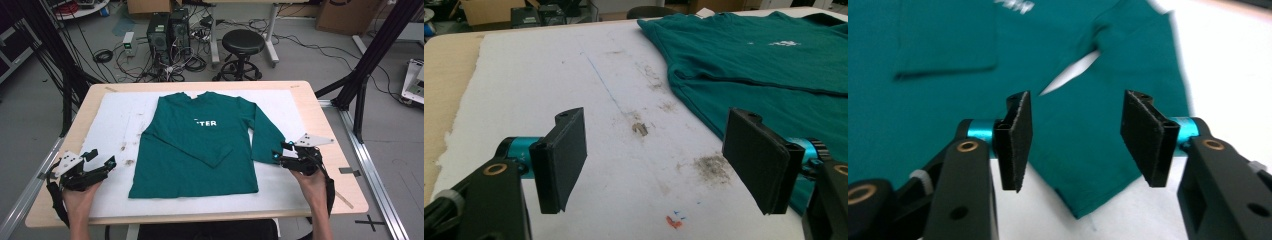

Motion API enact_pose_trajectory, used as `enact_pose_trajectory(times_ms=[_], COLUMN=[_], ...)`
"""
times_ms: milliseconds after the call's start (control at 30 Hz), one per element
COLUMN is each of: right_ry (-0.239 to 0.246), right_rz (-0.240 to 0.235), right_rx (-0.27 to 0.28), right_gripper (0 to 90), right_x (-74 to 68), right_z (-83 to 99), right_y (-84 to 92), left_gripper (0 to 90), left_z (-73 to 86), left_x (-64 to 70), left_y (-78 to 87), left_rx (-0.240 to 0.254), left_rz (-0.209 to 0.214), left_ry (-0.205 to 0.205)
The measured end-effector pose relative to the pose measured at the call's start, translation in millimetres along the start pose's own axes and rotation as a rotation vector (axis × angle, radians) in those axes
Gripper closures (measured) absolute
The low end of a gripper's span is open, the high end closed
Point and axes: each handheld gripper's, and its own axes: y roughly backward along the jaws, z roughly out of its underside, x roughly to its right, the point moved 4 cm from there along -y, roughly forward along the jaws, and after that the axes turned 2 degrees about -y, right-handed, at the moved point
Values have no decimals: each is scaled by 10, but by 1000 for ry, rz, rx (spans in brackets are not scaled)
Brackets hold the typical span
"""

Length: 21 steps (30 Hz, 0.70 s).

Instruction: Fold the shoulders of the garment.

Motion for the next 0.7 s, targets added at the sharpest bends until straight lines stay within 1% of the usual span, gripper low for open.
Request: enact_pose_trajectory(times_ms=[100, 233, 300, 367, 467, 500, 567, 600, 700], right_ry=[24, 64, 85, 93, 95, 89, 80, 82, 80], right_rz=[-28, -65, -80, -92, -86, -81, -84, -82, -74], right_rx=[-64, -114, -150, -189, -215, -212, -208, -209, -225], right_gripper=[495, 515, 517, 506, 481, 470, 468, 468, 468], right_x=[-3, -36, -57, -67, -52, -46, -39, -30, -22], right_z=[34, 55, 71, 94, 110, 108, 103, 104, 115], right_y=[-91, -185, -245, -315, -369, -376, -380, -386, -409], left_gripper=[260, 262, 263, 264, 265, 265, 266, 266, 267], left_z=[0, 0, 0, 1, 0, 1, 1, 1, 0], left_x=[4, 5, 7, 8, 12, 11, 13, 14, 16], left_y=[0, -2, -2, -2, -1, -1, -2, -2, -2], left_rx=[-1, -2, -4, -5, -3, -4, -4, -4, -4], left_rz=[-1, -4, -7, -9, -10, -10, -11, -12, -13], left_ry=[-5, -6, -10, -13, -15, -16, -17, -18, -20])
